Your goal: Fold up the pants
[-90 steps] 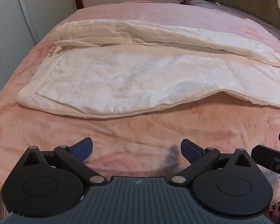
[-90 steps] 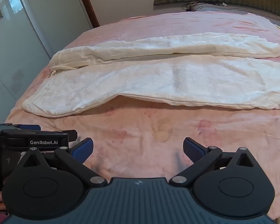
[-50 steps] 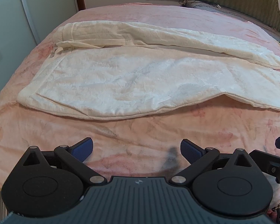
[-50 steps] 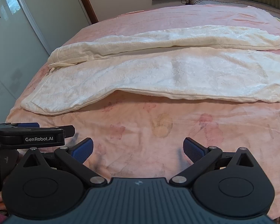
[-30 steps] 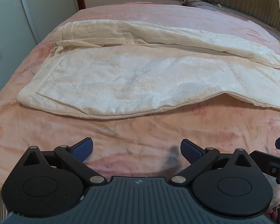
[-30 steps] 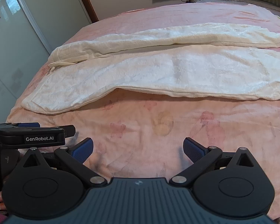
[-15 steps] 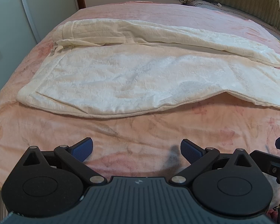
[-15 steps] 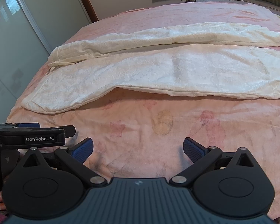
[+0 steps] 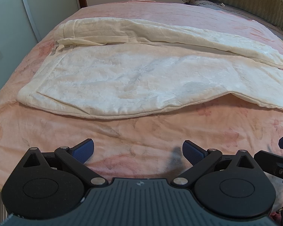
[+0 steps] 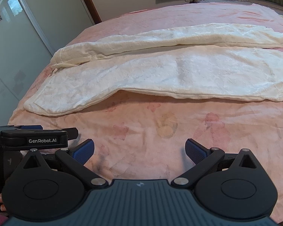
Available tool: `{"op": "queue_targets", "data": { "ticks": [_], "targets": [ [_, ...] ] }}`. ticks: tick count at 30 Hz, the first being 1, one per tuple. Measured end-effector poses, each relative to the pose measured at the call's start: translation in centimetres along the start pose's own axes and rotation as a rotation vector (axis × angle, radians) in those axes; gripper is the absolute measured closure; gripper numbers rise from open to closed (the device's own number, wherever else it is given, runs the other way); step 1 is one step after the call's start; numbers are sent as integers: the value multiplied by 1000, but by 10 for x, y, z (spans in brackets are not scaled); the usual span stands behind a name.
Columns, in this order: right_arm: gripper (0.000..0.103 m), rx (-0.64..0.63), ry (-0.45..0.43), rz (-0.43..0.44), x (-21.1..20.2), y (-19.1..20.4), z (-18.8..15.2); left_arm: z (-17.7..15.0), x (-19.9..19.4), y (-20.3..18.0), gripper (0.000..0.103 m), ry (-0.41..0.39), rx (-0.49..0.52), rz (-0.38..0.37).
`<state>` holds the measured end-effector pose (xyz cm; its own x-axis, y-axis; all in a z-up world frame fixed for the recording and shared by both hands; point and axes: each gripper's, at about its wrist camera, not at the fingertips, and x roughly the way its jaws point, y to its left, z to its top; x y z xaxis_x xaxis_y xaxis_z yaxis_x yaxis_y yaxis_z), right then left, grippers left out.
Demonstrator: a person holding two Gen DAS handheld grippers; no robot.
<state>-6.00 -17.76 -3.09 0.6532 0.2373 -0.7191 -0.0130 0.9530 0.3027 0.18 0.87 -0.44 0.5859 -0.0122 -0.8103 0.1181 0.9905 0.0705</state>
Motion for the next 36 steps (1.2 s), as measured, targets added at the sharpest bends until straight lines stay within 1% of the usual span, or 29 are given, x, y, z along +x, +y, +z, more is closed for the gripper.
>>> {"op": "queue_targets", "data": {
  "ticks": [3,4,6,8,10,11,12,13,14,18,20,22,24,26,27,28,30,31,32,33,34,35,36],
  "targets": [
    [0,-36,-50,88,-4,-1,8,5,-3,4,2,-29,-3,-11],
    [0,-70,-86,124,-7,-1,15,8,-5,7,2,-48,-7,-13],
    [0,-147,-149,150,-10,2,32,15,-9,13,2,-90,-11,2],
    [0,-201,-206,159,-8,5,53,23,-12,20,2,-140,-12,38],
    [0,-259,-283,178,1,8,80,32,-12,28,1,-183,-2,90],
    [0,-303,-314,195,9,10,95,36,-11,32,1,-198,3,115],
    [0,-345,-326,209,17,12,106,41,-9,36,1,-206,3,135],
    [0,-405,-313,230,31,16,122,45,-6,42,1,-207,-2,147],
    [0,-452,-281,244,46,21,139,50,-3,48,1,-203,-12,150],
    [0,-529,-207,221,107,38,202,68,12,70,1,-188,-64,155],
    [0,-542,-180,202,144,43,234,77,19,78,1,-178,-85,152],
    [0,-547,-126,204,181,49,263,85,26,84,1,-175,-98,145],
    [1,-521,-76,215,218,51,286,91,33,89,1,-175,-103,145],
    [1,-498,-28,257,254,54,304,97,39,92,1,-169,-109,150],
    [4,-495,-13,270,267,55,310,99,44,93,1,-163,-114,148],
    [10,-498,8,281,283,58,316,101,47,95,1,-157,-120,148],
    [15,-509,51,317,308,66,327,103,55,98,1,-138,-129,148],
    [22,-514,63,323,318,70,329,104,59,99,1,-129,-129,150],
    [26,-526,83,339,328,75,332,105,64,101,1,-121,-128,155],
    [35,-530,104,353,335,77,333,106,68,102,1,-112,-126,163],
    [49,-527,133,370,344,80,336,106,70,104,1,-104,-123,172],
    [50,-531,137,390,346,81,336,107,72,105,1,-100,-123,178],
    [68,-550,137,416,346,84,336,108,73,107,1,-98,-125,183]
  ]
}}
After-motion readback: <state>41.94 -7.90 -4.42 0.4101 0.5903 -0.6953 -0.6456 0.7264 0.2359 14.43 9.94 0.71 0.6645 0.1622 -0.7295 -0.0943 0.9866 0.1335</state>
